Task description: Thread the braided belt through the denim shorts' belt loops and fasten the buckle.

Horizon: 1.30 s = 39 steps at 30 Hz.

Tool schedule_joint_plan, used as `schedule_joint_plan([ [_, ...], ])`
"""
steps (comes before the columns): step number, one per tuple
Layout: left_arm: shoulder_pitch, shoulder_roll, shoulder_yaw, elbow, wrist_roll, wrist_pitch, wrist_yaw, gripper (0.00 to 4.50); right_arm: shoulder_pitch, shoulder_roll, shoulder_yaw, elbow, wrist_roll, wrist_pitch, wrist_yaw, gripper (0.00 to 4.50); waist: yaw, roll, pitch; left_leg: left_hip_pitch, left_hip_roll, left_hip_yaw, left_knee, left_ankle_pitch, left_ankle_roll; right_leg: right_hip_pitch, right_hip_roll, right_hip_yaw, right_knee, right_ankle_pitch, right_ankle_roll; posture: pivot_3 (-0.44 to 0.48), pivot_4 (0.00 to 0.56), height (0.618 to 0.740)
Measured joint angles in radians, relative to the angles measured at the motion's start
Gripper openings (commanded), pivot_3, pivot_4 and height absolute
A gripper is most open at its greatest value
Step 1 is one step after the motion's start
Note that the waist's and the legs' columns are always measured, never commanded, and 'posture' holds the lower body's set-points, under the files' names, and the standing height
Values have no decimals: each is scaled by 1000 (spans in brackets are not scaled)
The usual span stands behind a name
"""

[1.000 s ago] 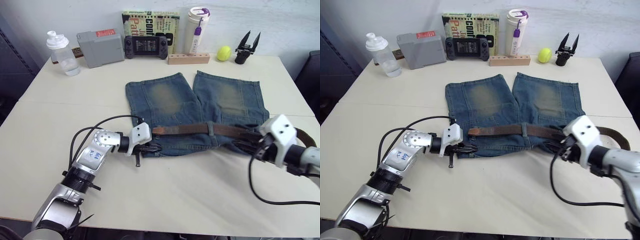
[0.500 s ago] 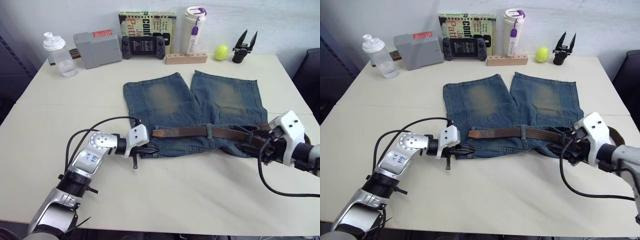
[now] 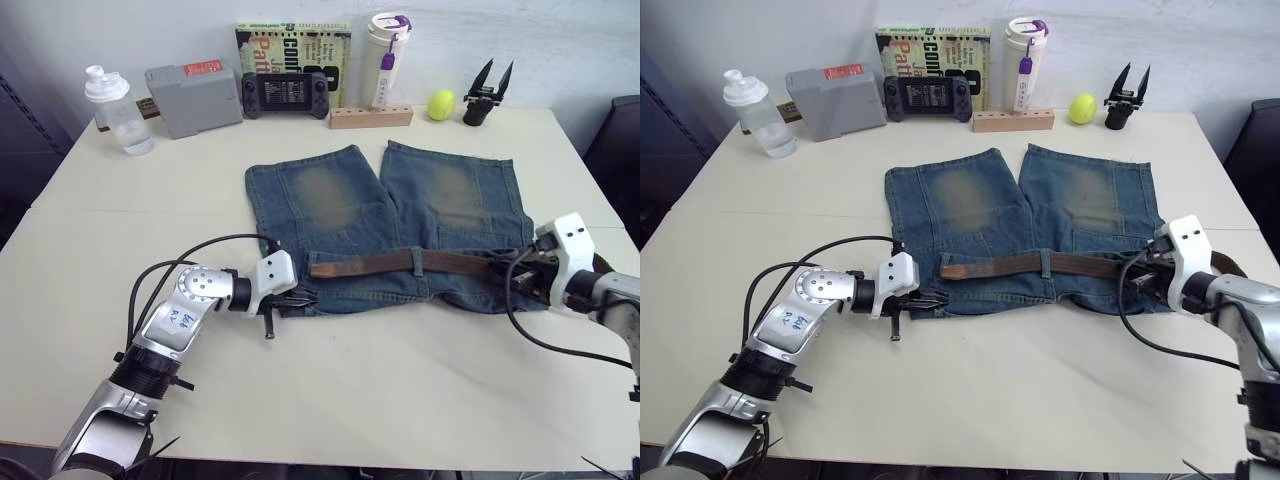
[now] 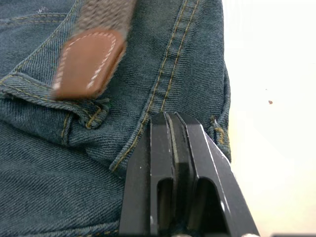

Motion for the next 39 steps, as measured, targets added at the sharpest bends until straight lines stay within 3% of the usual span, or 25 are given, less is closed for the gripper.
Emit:
schedule_joint_plan([
  [3, 6, -2, 1, -10, 1, 10, 10, 0, -150, 26, 101, 273, -117, -139, -50, 71, -3, 0, 0, 0, 0, 1, 1, 0, 0, 1, 0, 0, 0, 0, 0, 0, 150, 694],
  [8, 26, 5, 5, -40, 2, 23, 19, 0, -328, 68, 160, 593, -239, -348, -118, 71, -8, 0, 0, 1, 0, 1, 1, 0, 0, 1, 0, 0, 0, 0, 0, 0, 150, 694],
  [15, 30, 9, 14, -44, 2, 34, 19, 0, -339, 76, 166, 664, -281, -455, -93, 71, -15, 0, -1, 1, 0, 0, 1, 1, -1, 2, 0, 0, 0, 0, -1, 0, 150, 694],
  [20, 29, 12, 29, -37, 1, 32, 8, 0, -300, 106, 93, 461, -158, -441, 0, 71, -20, 4, 1, 1, 0, 0, 0, 1, -1, 0, 0, 1, 1, 0, 0, 0, 150, 694],
  [29, 2, 22, 84, 9, -42, 16, -36, 0, -243, 99, 51, 5, 71, -205, 69, 71, -17, 5, 1, -3, 1, -3, 0, 1, -1, -1, 1, -2, 1, -1, -1, 0, 150, 694],
  [32, -85, 33, 164, -33, -161, 80, -102, 0, -77, 88, 136, -288, 173, -50, 76, 71, -3, 5, 1, -5, -1, -3, 1, 0, 0, -1, -1, -2, 0, 0, -1, 0, 150, 694],
  [35, -119, 61, 160, -47, -156, 59, -143, 0, -13, 196, 134, -466, 332, 120, -56, 71, -3, 4, 1, -3, 0, -3, -2, 1, -1, -1, 1, -2, 0, 0, -1, 0, 150, 694],
  [37, -119, 75, 148, -29, -135, 58, -141, 0, 43, 201, 161, -526, 342, 156, -98, 71, -3, 4, 1, -4, 0, -3, -2, 1, -1, -2, 1, -2, 1, 0, -1, 0, 150, 694],
  [39, -119, 77, 148, -13, -126, 62, -141, 0, 55, 137, 249, -585, 250, 99, -99, 71, -5, 5, 1, -4, -1, 0, -1, 1, -1, -3, 0, 0, 0, -1, -1, 0, 150, 694],
])
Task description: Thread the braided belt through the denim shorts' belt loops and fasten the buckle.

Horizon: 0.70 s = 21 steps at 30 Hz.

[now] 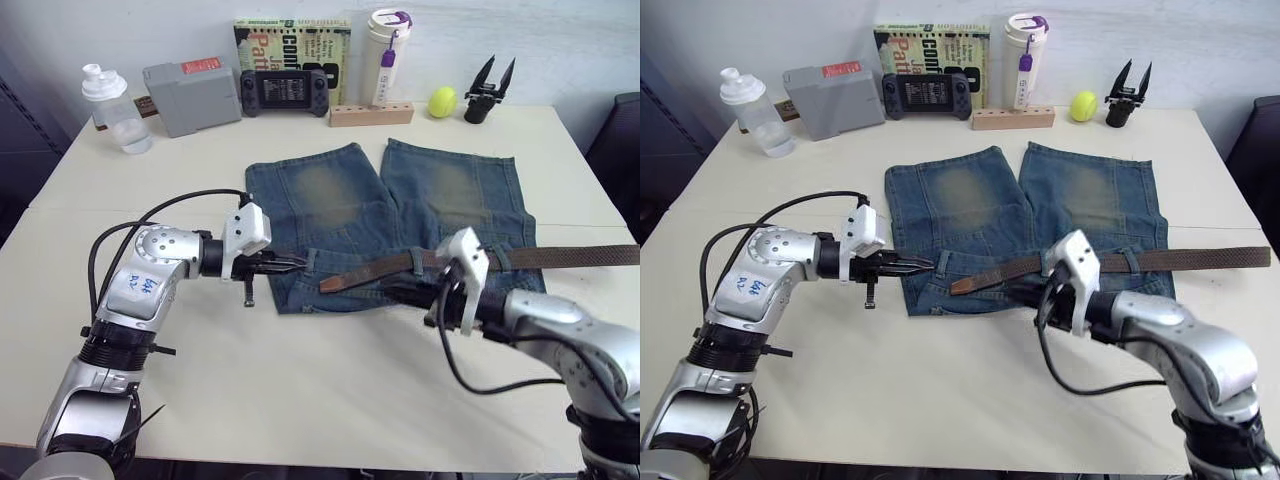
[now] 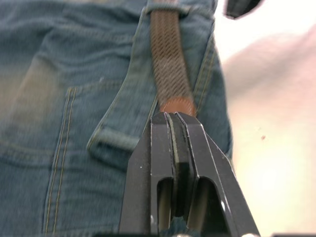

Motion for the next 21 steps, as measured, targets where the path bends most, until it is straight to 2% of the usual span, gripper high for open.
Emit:
schedule_joint_plan([
  [2, 1, 12, -1, 12, 7, 4, -4, 0, -7, -113, 112, -46, -182, -161, 35, 725, -1, -1, 0, 0, 0, 1, 0, 0, 0, -1, 0, 1, 0, 0, 0, 0, 150, 694],
  [3, 1, 20, -1, 16, 10, 3, -11, 0, -14, -127, 135, -51, -237, -216, 43, 976, -1, -2, 1, 0, 0, 1, 0, 0, 0, -1, 0, 1, 0, 0, 0, 0, 150, 694],
  [8, 2, 42, -4, 62, 46, -20, -21, 0, -62, -183, 260, -12, -474, -426, 85, 3445, 0, -2, 1, 0, 1, 2, 0, 0, -1, -3, 1, 2, 0, 0, 0, 0, 150, 694],
  [9, 2, 41, -5, 65, 49, -22, -21, 0, -70, -188, 287, 13, -521, -465, 97, 3803, -1, -3, 1, 0, 1, 2, 0, 0, -1, -2, 1, 2, 0, 0, 0, 0, 150, 694],
  [15, 4, 41, -5, 62, 52, -23, -20, 0, -102, -176, 419, 177, -720, -636, 158, 3803, 0, -3, 1, 0, 1, 2, 1, 0, -1, -2, 0, 1, 1, 0, 0, 0, 150, 694],
  [18, 5, 41, -4, 57, 51, -21, -19, 0, -119, -160, 445, 253, -779, -706, 163, 3012, -2, -3, 1, 0, 1, 2, 1, 0, -1, -1, 0, 1, 1, 0, 0, 0, 150, 694],
  [21, 6, 41, -2, 56, 49, -12, -13, 0, -133, -150, 451, 332, -849, -838, 162, 1620, -3, -3, 1, 0, 1, 1, 1, 0, -1, -1, 0, 1, 2, 0, 0, 0, 150, 694],
])
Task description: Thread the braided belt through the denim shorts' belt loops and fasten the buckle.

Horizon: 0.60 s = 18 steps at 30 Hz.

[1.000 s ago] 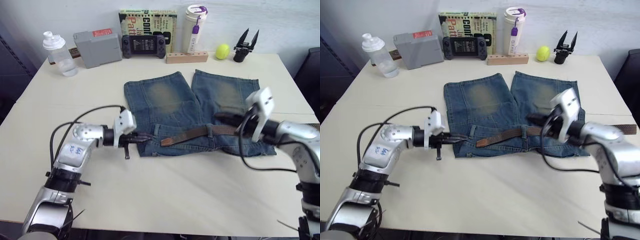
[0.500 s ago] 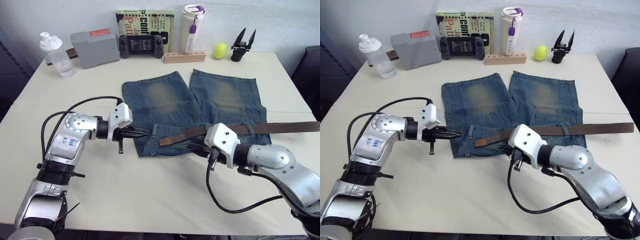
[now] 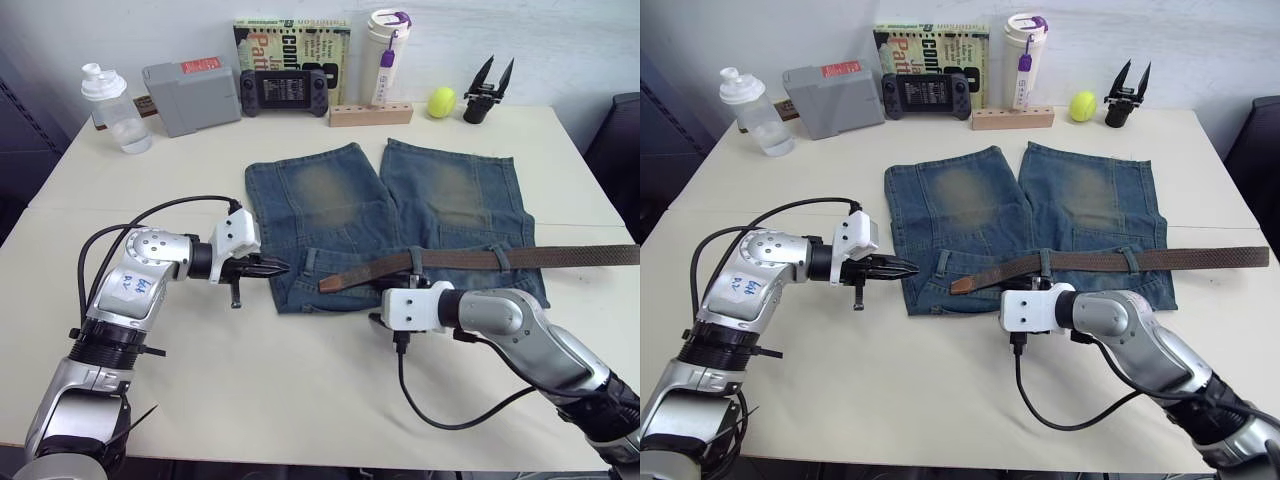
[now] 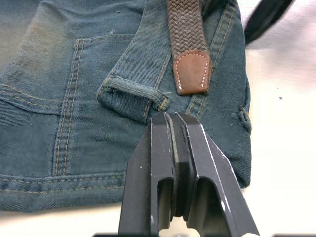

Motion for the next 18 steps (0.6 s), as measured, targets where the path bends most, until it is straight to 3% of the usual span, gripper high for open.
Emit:
schedule_joint_plan([
  [4, 3, 0, 2, 2, 0, 1, 0, 0, 50, -51, -54, 30, -17, -151, 3, 19, 7, 0, 0, 0, 0, 0, 1, 0, 0, 1, 0, 0, 1, 0, 0, 0, 150, 694],
  [12, -9, -32, -2, 50, 2, -14, -9, 0, 173, -236, -222, 243, -49, -607, -30, 19, 17, -1, 0, 0, -1, 0, 3, 0, 1, 2, 0, -1, 0, 0, 0, 0, 150, 694],
  [18, -13, -80, -34, 57, 2, -19, -8, 0, 141, -266, -251, 490, -107, -837, -67, 19, 11, 0, 0, 1, 0, 0, 3, 1, 1, 2, 0, -1, 1, 0, 0, 0, 150, 694],
])
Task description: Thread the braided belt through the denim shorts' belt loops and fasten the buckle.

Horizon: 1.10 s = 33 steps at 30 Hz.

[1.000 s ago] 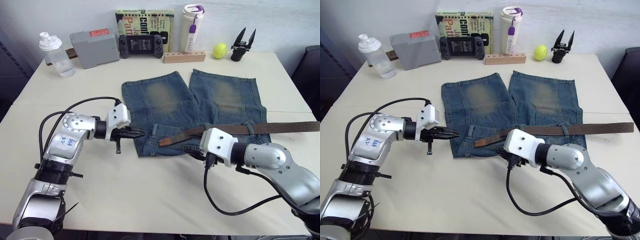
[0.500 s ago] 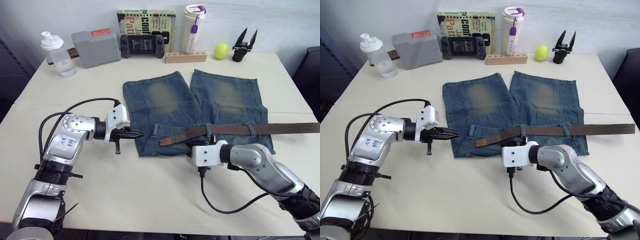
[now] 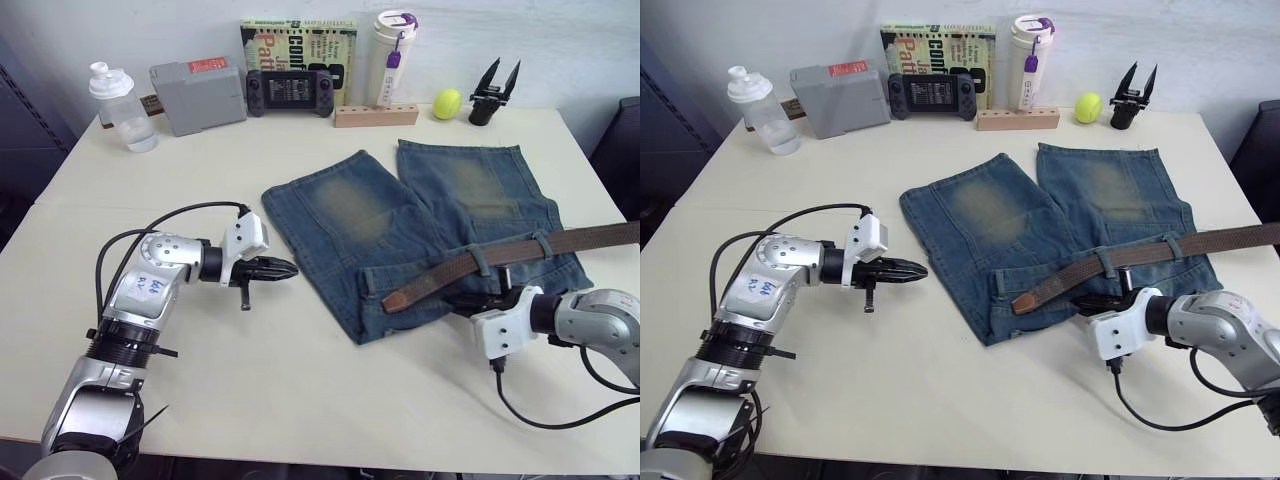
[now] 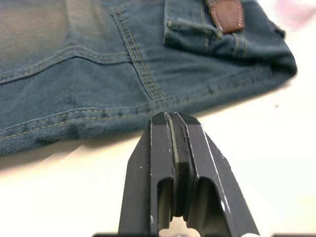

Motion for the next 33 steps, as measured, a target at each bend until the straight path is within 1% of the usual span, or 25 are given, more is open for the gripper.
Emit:
schedule_joint_plan([
  [2, 0, -9, -4, 0, 0, 0, 1, 0, -17, 0, 0, 55, -11, -47, -8, 19, -1, 0, 0, 0, 0, 0, 0, 0, 0, 0, 0, 0, 0, 0, 0, 0, 150, 694],
  [4, 0, -9, -4, 0, 0, 1, 1, 0, -18, 0, -1, 81, 4, -56, 3, 857, 0, 0, 0, 0, 0, 0, 1, 0, 0, 0, 0, 0, 0, 0, 0, 0, 150, 694],
  [5, 0, -9, -4, -3, 0, 1, 0, 0, -7, -1, -9, 72, 36, -32, 25, 1101, 2, 0, 0, 0, 0, -1, 1, 0, 0, 0, 0, 0, 0, 0, 0, 0, 150, 694],
  [6, 0, -9, -4, -4, 0, 2, 0, 0, 5, -3, -24, 61, 71, -6, 48, 1495, 3, 0, 0, 0, 0, -1, 2, 0, 0, 1, 0, 0, 0, 0, 0, 0, 150, 694],
  [8, 0, -9, -5, -7, 0, 5, -1, 0, 34, -40, -49, 4, 142, 62, 105, 2606, 3, 0, 0, 0, 0, -1, 3, 0, 1, 1, -1, 0, 0, 0, 0, 0, 150, 694],
  [9, 0, -9, -5, -9, -1, 8, -2, 0, 43, -56, -67, -21, 164, 82, 123, 2884, 2, 0, 0, 0, 0, -1, 3, 0, 1, 1, -1, -1, 0, 0, 0, 0, 150, 694],
  [12, 0, -9, -5, -12, -3, 10, -19, 0, 72, -136, -146, -132, 247, 196, 201, 4380, 2, 1, 0, 0, 1, -2, 3, 0, 1, 1, -1, 0, -1, 0, 0, 0, 150, 694],
  [14, 0, -8, -5, -12, -4, 10, -26, 0, 91, -174, -218, -224, 334, 339, 247, 4454, 2, 1, 0, 0, 1, -3, 3, 0, 1, 2, 0, -1, -2, 0, 0, 0, 150, 694],
  [15, 0, -9, -5, -12, -4, 10, -28, 0, 89, -173, -249, -261, 382, 409, 252, 4454, 1, 1, 0, 0, 2, -3, 3, 0, 1, 2, 0, -1, -2, 0, 0, 0, 150, 694],
  [17, -3, -10, -5, -12, -4, 11, -32, 0, 83, -131, -319, -347, 561, 676, 226, 4454, 1, 0, 0, 0, 2, -5, 4, 0, 1, 3, 0, -2, -3, 0, -1, 0, 150, 694],
  [19, -7, -14, -5, -15, -5, 15, -32, 0, 80, -54, -388, -394, 777, 987, 150, 4454, 2, 0, 1, -1, 2, -8, 4, -1, 1, 5, 0, -3, -4, 0, -1, 0, 150, 694],
  [20, -7, -15, -5, -20, -7, 22, -32, 0, 82, 1, -427, -412, 919, 1178, 85, 4454, 5, 0, 1, -2, 1, -10, 5, -1, 1, 5, -1, -4, -4, 0, -1, 0, 150, 694],
  [21, -7, -15, -5, -20, -7, 23, -32, 0, 82, 4, -427, -413, 930, 1193, 80, 4454, 6, 0, 1, -3, 1, -10, 5, -1, 1, 5, -1, -4, -4, 0, -1, 0, 150, 694],
  [22, -7, -18, -4, -23, -8, 30, -28, 0, 104, 28, -462, -430, 1086, 1330, 9, 4454, 7, 0, 1, -3, 0, -10, 4, -1, 2, 5, -2, -4, -4, 0, -1, 0, 150, 694],
  [23, -8, -22, -1, -31, -13, 38, -20, 0, 143, 60, -513, -443, 1290, 1461, -82, 4454, 9, 0, 1, -4, 0, -14, 5, -1, 2, 6, -1, -2, -6, 0, -1, 0, 150, 694],
  [25, -7, -30, 14, -58, -28, 59, -1, 0, 242, 93, -551, -463, 1612, 1635, -253, 4454, 8, 0, 1, -5, 0, -16, 4, -1, 2, 8, 0, -2, -10, 0, -1, 0, 150, 694],
  [26, -8, -32, 26, -72, -40, 66, 8, 0, 288, 113, -554, -468, 1733, 1682, -329, 4454, 6, 0, 1, -5, 0, -16, 4, -2, 2, 8, 0, -2, -10, 0, -1, 0, 150, 694],
  [27, -7, -33, 36, -82, -48, 71, 14, 0, 318, 125, -556, -468, 1812, 1695, -388, 4454, 5, 0, 1, -5, 0, -15, 4, -2, 3, 8, 0, -2, -10, 0, 0, 0, 150, 694],
  [28, -3, -34, 54, -110, -66, 84, 24, 0, 366, 149, -565, -468, 1945, 1700, -485, 4454, 5, 0, 1, -4, 0, -14, 3, -2, 3, 8, 0, -2, -9, 0, 0, 0, 150, 694],
  [31, 13, -35, 85, -163, -104, 104, 37, 0, 406, 193, -578, -469, 2118, 1670, -632, 4454, 0, 0, 1, -1, 0, -12, 1, -2, 2, 8, 1, 0, -9, 0, 0, 0, 150, 694],
  [32, 24, -35, 99, -188, -124, 113, 46, 0, 401, 232, -582, -470, 2162, 1649, -685, 4454, -2, -1, 1, -1, 0, -12, 0, -1, 2, 8, 1, 0, -9, 0, 0, 0, 150, 694],
  [33, 29, -37, 106, -195, -132, 119, 52, 0, 394, 253, -581, -470, 2175, 1640, -707, 4454, -1, 0, 1, -1, 0, -12, -1, -1, 2, 8, 1, 0, -9, 0, 0, 0, 150, 694],
])
